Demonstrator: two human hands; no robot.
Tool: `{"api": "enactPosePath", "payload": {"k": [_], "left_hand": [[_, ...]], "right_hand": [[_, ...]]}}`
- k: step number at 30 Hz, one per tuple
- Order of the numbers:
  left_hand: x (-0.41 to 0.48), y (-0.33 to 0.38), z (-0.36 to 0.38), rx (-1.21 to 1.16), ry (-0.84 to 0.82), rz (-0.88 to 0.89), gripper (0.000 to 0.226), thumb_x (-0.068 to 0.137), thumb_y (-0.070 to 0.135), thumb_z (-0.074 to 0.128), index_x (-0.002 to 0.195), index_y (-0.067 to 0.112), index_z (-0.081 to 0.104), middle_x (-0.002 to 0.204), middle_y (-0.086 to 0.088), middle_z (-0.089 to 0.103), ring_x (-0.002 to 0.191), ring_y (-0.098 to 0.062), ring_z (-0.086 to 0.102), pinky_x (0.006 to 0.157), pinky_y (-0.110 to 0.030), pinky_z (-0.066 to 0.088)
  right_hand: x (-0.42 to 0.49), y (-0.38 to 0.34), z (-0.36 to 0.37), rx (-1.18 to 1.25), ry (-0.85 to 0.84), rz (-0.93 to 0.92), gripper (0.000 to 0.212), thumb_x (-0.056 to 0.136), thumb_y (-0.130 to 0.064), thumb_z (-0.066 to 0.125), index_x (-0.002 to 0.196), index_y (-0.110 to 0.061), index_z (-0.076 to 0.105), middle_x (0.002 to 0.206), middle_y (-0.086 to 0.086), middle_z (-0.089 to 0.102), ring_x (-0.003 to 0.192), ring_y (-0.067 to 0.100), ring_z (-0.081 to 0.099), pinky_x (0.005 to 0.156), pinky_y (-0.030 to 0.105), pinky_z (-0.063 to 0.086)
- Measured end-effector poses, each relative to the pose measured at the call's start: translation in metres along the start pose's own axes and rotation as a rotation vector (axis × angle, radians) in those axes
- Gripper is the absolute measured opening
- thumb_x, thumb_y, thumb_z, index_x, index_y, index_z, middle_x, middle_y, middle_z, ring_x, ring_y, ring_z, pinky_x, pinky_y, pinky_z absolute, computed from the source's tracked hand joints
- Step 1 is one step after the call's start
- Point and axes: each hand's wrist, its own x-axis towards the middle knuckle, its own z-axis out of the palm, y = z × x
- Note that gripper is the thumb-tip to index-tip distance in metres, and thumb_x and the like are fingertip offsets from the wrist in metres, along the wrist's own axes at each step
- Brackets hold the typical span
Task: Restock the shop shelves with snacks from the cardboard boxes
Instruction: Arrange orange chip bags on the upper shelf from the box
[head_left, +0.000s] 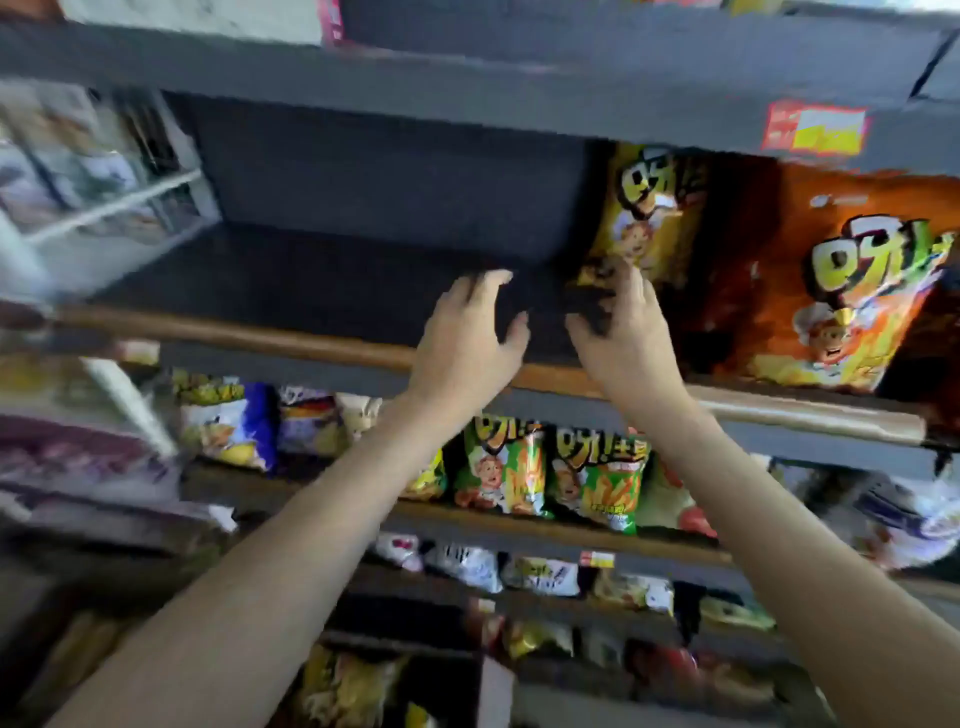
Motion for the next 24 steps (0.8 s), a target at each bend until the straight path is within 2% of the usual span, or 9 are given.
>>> {"api": "enactPosePath", "payload": {"k": [2, 5, 7, 9, 12, 15, 17, 20, 24], "left_hand": [[-0.054, -0.023, -0.020, -0.075, 0.085, -0.073, 0.041, 0.088, 0.026, 0.053, 0.125, 0.010, 0.055, 0.121, -0.011, 0.058, 0.113, -0.029, 0.054, 0.089, -0.029, 0.038], [-0.135, -0.075, -0.034, -0.122, 0.073, -0.259, 0.038, 0.088, 0.021, 0.054, 0.123, 0.005, 0.056, 0.119, -0.012, 0.060, 0.112, -0.027, 0.057, 0.091, -0.028, 0.041], [-0.187, -0.118, -0.037, -0.102, 0.024, -0.491, 0.036, 0.093, 0.018, 0.056, 0.127, 0.008, 0.053, 0.123, -0.010, 0.057, 0.114, -0.024, 0.056, 0.091, -0.028, 0.043], [-0.239, -0.162, -0.038, -0.063, -0.019, -0.727, 0.038, 0.095, 0.019, 0.056, 0.132, 0.011, 0.050, 0.126, -0.006, 0.055, 0.117, -0.019, 0.055, 0.091, -0.024, 0.042], [-0.319, -0.219, -0.034, -0.032, -0.072, -1.083, 0.040, 0.096, 0.026, 0.055, 0.133, 0.017, 0.047, 0.129, -0.004, 0.053, 0.115, -0.018, 0.056, 0.090, -0.028, 0.046], [-0.401, -0.266, -0.017, 0.033, -0.145, -1.338, 0.045, 0.093, 0.030, 0.057, 0.134, 0.020, 0.044, 0.126, -0.003, 0.055, 0.109, -0.020, 0.059, 0.087, -0.036, 0.050], [-0.449, -0.293, 0.002, 0.015, -0.130, -1.454, 0.047, 0.091, 0.025, 0.059, 0.135, 0.019, 0.045, 0.122, -0.006, 0.059, 0.105, -0.024, 0.061, 0.083, -0.033, 0.049], [-0.506, -0.331, 0.040, -0.039, -0.091, -1.576, 0.052, 0.091, 0.013, 0.059, 0.140, 0.012, 0.041, 0.117, -0.015, 0.062, 0.104, -0.036, 0.061, 0.079, -0.034, 0.044], [-0.557, -0.367, 0.108, -0.189, -0.037, -1.687, 0.066, 0.086, 0.031, 0.055, 0.146, 0.020, 0.031, 0.130, -0.014, 0.055, 0.112, -0.036, 0.058, 0.091, -0.039, 0.048]], "right_hand": [[-0.051, -0.026, 0.028, 0.098, -0.078, -0.047, 0.053, 0.091, -0.012, 0.062, 0.138, -0.003, 0.040, 0.126, 0.011, 0.051, 0.117, 0.026, 0.050, 0.088, 0.022, 0.036], [-0.120, -0.051, 0.083, 0.172, -0.328, -0.096, 0.044, 0.093, -0.015, 0.060, 0.133, -0.006, 0.045, 0.118, 0.002, 0.050, 0.114, 0.025, 0.051, 0.084, 0.017, 0.032], [-0.156, -0.055, 0.127, 0.209, -0.533, -0.040, 0.047, 0.095, -0.017, 0.058, 0.138, -0.010, 0.042, 0.128, 0.002, 0.049, 0.119, 0.022, 0.047, 0.080, 0.007, 0.027], [-0.185, -0.048, 0.176, 0.216, -0.687, 0.000, 0.048, 0.095, -0.017, 0.058, 0.140, -0.011, 0.041, 0.134, 0.008, 0.046, 0.121, 0.020, 0.048, 0.080, 0.004, 0.027], [-0.228, -0.024, 0.250, 0.176, -0.934, 0.081, 0.049, 0.096, -0.022, 0.057, 0.141, -0.016, 0.039, 0.137, 0.004, 0.043, 0.124, 0.019, 0.048, 0.090, 0.017, 0.038], [-0.274, 0.011, 0.319, 0.108, -1.122, 0.163, 0.054, 0.096, -0.022, 0.058, 0.145, -0.016, 0.035, 0.142, 0.004, 0.040, 0.132, 0.020, 0.041, 0.102, 0.030, 0.042], [-0.305, 0.035, 0.358, 0.053, -1.196, 0.183, 0.060, 0.095, -0.021, 0.059, 0.147, -0.013, 0.030, 0.146, 0.006, 0.037, 0.136, 0.022, 0.036, 0.109, 0.034, 0.037], [-0.350, 0.081, 0.414, -0.008, -1.271, 0.184, 0.065, 0.094, -0.023, 0.060, 0.149, -0.012, 0.027, 0.149, 0.007, 0.036, 0.139, 0.023, 0.033, 0.109, 0.033, 0.032], [-0.406, 0.152, 0.475, -0.139, -1.316, 0.265, 0.075, 0.091, -0.026, 0.065, 0.150, -0.013, 0.022, 0.150, 0.012, 0.033, 0.139, 0.031, 0.030, 0.110, 0.043, 0.033]]}}
